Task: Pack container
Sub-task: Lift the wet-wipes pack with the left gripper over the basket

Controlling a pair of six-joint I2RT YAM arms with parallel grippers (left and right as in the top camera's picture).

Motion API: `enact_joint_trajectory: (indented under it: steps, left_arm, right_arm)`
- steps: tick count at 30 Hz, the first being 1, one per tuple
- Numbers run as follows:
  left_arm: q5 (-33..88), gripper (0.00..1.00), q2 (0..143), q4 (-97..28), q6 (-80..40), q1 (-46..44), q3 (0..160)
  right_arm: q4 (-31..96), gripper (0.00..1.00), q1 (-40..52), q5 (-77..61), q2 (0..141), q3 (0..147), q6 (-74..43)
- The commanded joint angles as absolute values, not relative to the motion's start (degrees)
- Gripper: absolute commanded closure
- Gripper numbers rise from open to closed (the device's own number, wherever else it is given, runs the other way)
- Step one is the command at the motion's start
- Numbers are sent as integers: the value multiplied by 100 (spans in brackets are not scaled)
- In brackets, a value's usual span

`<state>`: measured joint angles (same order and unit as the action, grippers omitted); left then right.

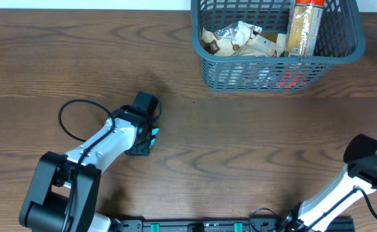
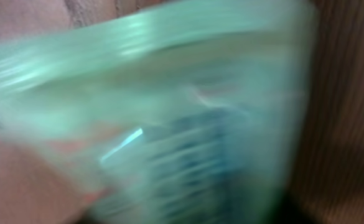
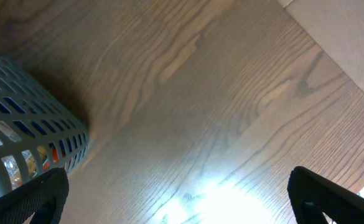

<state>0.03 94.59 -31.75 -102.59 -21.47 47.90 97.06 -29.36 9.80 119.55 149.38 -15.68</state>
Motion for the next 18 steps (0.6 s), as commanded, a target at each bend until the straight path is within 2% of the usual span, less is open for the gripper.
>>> enact_joint_trajectory:
  steps: [1,5,10,18]
  left_arm:
    - [45,94,9697,-3083,-9935,-2117,4689]
    - [244,94,9657,-2864,-9030,-2117,4777]
    - [257,94,9408,-2941,-7100,-2123,5459]
    - [336,95,9135,-4462,-4829,-2169,8270]
  right_arm:
    - [9714,1,-2965,982,12001,14914,-1516]
    - [9714,1,-2965,982,12003,14914,-1516]
    - [9717,1,-2965,982,12003,14914,-1516]
    - [9717,1,-2965,982,12003,14914,-1516]
